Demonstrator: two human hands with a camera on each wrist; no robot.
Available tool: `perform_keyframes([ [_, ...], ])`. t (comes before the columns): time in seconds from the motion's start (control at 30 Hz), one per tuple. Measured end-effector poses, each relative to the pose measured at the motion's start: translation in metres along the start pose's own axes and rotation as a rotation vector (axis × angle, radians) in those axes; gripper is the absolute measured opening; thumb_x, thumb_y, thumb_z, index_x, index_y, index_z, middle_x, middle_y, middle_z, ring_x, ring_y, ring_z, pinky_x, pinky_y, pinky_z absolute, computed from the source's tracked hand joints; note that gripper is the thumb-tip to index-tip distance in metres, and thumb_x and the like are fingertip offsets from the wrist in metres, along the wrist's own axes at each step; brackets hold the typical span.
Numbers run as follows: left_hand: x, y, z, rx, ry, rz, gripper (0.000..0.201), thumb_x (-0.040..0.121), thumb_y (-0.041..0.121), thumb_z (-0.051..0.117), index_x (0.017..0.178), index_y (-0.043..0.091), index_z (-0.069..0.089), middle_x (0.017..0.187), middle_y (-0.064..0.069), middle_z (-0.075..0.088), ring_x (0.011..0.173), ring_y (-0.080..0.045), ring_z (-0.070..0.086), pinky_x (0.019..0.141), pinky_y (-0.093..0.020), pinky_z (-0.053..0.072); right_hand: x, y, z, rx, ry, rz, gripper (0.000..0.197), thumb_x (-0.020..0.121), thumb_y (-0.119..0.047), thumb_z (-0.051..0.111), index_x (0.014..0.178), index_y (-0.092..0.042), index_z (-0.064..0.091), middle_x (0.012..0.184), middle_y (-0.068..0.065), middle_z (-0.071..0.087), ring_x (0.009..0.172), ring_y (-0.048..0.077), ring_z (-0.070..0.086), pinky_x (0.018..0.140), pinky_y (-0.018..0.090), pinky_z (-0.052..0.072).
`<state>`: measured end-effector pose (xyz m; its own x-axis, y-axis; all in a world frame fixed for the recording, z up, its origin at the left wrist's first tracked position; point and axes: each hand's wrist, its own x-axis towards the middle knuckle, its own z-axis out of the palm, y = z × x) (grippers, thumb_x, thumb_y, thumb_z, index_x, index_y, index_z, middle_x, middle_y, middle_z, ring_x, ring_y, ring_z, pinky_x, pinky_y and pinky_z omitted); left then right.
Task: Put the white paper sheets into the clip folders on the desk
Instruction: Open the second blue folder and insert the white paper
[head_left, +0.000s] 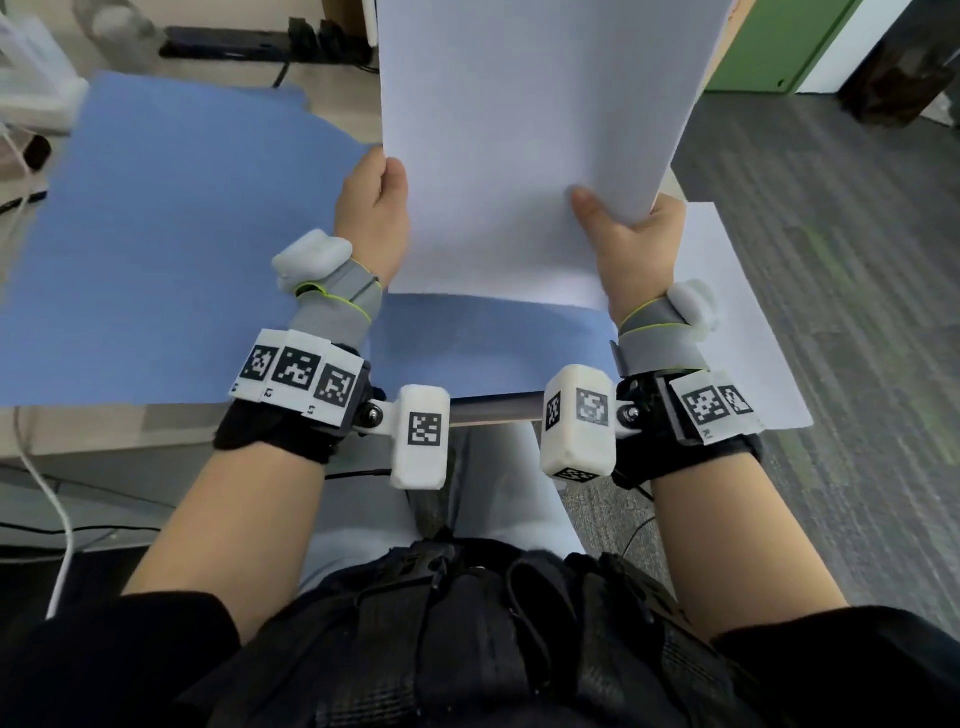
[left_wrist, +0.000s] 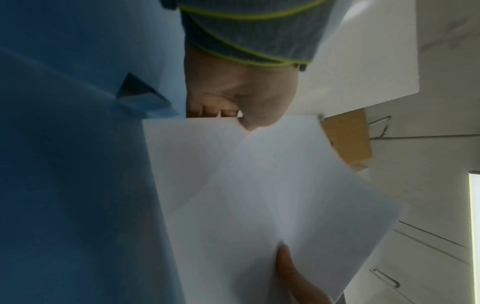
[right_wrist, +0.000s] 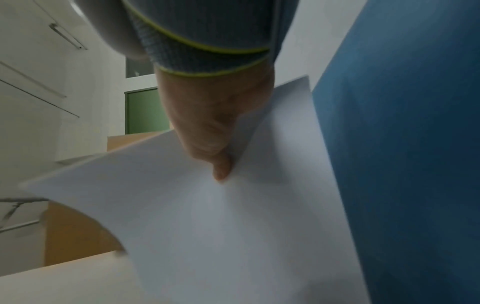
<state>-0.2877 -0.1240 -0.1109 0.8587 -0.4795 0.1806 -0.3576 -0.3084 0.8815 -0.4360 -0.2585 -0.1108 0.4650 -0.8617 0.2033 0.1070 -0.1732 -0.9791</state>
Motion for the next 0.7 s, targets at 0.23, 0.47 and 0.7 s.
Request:
perform_keyframes([
  [0.23,0.003,-0.017,-0.03,0.179,0.02,-0.101,0.031,0.093,0.009,0.039,0.112,0.013,0.064,0.105,-0.006,0.066,0.098,-0.022,0.06,0.09,-0.026,0.045,0.006,0.01,0.001,-0.159,-0.101,0.196,0.019,0.068,-0.006,0.079,0.081,-0.005,0.066,0.082,0.006,0.066,0.064,0.013,0.062,0.066,0.028,0.055],
  [0.47,-0.005,-0.033,-0.034,0.235,-0.014,-0.166,0.032,0.091,0.005,0.047,0.12,0.008,0.061,0.12,-0.011,0.065,0.111,-0.025,0.061,0.096,-0.024,0.043,0.003,0.029,0.002,-0.375,-0.143,0.372,0.024,0.068,-0.008,0.08,0.064,-0.009,0.056,0.065,0.003,0.058,0.057,0.018,0.051,0.06,0.027,0.047],
  [0.7,-0.015,-0.04,-0.032,0.262,-0.044,-0.151,0.034,0.092,0.002,0.044,0.121,0.008,0.06,0.122,-0.01,0.064,0.112,-0.023,0.06,0.092,-0.017,0.04,-0.005,0.035,0.004,-0.393,-0.162,0.437,0.022,0.067,-0.008,0.081,0.079,-0.004,0.063,0.075,0.009,0.059,0.064,0.02,0.054,0.065,0.03,0.047],
])
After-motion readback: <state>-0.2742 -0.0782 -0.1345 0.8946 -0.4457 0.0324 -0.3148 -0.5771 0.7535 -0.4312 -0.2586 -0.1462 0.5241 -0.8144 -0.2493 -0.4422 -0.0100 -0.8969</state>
